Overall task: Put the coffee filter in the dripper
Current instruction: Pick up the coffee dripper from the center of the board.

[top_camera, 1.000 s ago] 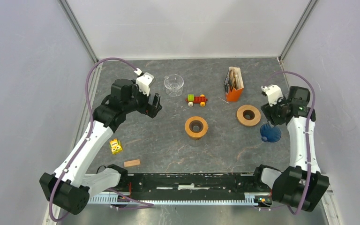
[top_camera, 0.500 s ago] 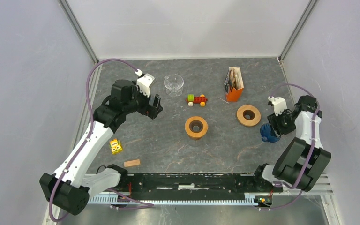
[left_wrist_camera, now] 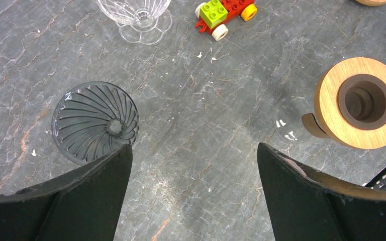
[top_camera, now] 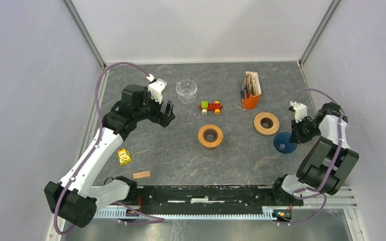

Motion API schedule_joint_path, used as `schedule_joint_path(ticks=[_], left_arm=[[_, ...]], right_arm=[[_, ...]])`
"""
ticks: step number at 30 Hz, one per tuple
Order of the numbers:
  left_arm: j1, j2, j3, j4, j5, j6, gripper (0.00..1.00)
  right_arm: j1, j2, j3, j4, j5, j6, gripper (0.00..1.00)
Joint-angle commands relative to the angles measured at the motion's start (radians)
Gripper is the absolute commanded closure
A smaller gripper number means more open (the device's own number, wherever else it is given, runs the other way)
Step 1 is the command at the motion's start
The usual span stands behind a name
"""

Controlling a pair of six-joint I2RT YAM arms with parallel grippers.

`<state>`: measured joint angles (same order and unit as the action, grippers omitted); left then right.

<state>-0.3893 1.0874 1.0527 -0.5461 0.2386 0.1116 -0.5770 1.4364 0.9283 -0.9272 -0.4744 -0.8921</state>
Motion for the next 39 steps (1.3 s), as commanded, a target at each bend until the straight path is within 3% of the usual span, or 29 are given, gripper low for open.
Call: schedule_joint_path(ticks=[1,7,25,39], left_arm=[[0.002,-0.001,0.022,0.025,0.005,0.022,0.0],[0.0,0.041,0.077,0.004,0.034,0.05,0.0],[-0.065,0.204,0.242,0.002,0.2,0.078,0.0],[-0.08,0.259,0.261,-0.057,0.245,0.149,0.0]], right_arm=[[-0.003,-0.005,0.071,-0.01,-0.058,0.001,1.0],[0.053,-0.036,0.164,-0.092,-0.117,0.025,1.0],[0.68,-0.005,0.57,-0.239,-0.159,0.236,1.0],[0.966,0.018,0.672,-0.217,-0.182,0.291,1.0]])
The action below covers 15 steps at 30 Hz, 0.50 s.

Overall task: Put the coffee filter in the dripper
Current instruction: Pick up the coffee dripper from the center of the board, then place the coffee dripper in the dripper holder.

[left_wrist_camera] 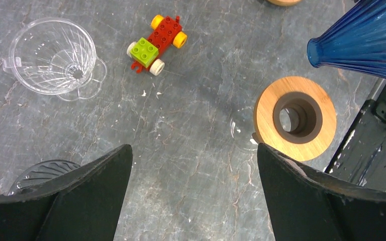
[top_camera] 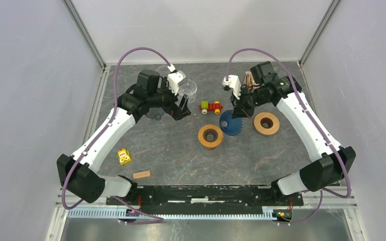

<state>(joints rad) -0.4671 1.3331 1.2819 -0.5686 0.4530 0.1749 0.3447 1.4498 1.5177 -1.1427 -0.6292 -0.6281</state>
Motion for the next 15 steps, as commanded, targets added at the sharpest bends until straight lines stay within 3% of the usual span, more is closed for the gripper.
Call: schedule_joint_path(ticks=[1,15], left_arm=[[-0.002,0.014,0.03,-0.038,0.027,0.091,0.0],[0.001,-0.033,-0.036,0.01,-0.029,0.06,0.01]], right_arm=[[0.056,0.007,0.096,-0.003,-0.031,0.026,1.0],[0.154,0.009,0.143,0.037,-0.006,0.081,1.0]])
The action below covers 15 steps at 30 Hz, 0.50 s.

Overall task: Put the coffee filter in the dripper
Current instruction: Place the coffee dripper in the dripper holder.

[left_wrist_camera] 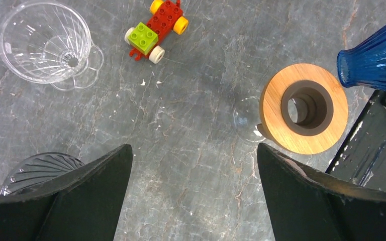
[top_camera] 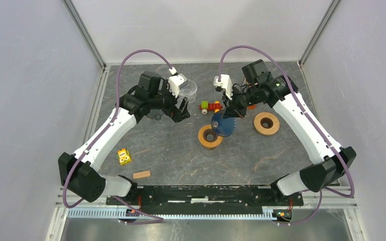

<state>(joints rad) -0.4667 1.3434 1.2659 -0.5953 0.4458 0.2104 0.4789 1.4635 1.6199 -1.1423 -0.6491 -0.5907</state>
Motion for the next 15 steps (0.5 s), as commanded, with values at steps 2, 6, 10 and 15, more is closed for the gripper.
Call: schedule_joint_path(ticks=[2,6,10,15], left_arm=[[0.0,-0.063,-0.044,0.048,-0.037,0.023,0.02],[0.0,-0.099,-0.096,0.075,-0.065,0.016,0.03],[0.003,-0.14,-0.122,0.083,-0.047,-0.01,0.03],[0.019,-0.173,-0.14,0.082,0.011,-0.031,0.03]], right_arm=[[0.038,-0.007,0.032,0.052,0.033,0.056,1.0],[0.075,-0.004,0.019,0.075,0.078,0.069,1.0],[0.091,0.014,0.032,0.08,0.108,0.072,1.0],[0.093,0.027,0.03,0.077,0.112,0.069,1.0]])
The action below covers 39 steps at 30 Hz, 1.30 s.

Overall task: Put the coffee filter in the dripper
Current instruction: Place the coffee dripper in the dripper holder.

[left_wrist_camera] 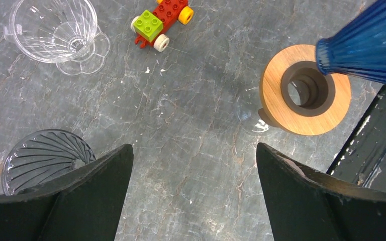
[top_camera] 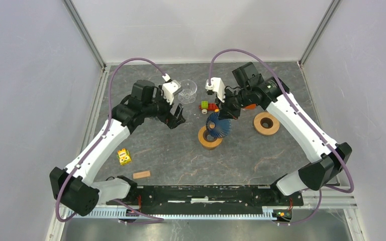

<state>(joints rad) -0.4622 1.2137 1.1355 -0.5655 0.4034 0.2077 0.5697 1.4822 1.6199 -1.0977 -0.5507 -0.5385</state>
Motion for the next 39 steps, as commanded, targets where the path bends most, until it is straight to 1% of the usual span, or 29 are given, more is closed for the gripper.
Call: schedule_joint_path(ticks=[1,7,15,31,39], left_arm=[[0.014,-0.047,-0.011,0.048,0.062,-0.026,0.03],[0.017,-0.074,-0.01,0.017,0.079,0.019,0.04],[0.02,-0.078,-0.012,0.024,0.078,0.017,0.05],[0.025,-0.096,-0.046,0.05,0.103,0.003,0.05],[0.025,-0.103,-0.052,0.053,0.124,-0.004,0.05]], right_arm=[[0.003,0.009,0.027,0.033,0.014,0.016,1.0],[0.004,0.034,0.041,0.032,0.013,0.029,1.0],[0.009,0.079,0.045,0.006,0.003,0.025,1.0],[0.059,0.02,-0.063,0.0,0.009,0.017,1.0],[0.064,0.072,-0.052,-0.003,0.03,0.023,1.0]])
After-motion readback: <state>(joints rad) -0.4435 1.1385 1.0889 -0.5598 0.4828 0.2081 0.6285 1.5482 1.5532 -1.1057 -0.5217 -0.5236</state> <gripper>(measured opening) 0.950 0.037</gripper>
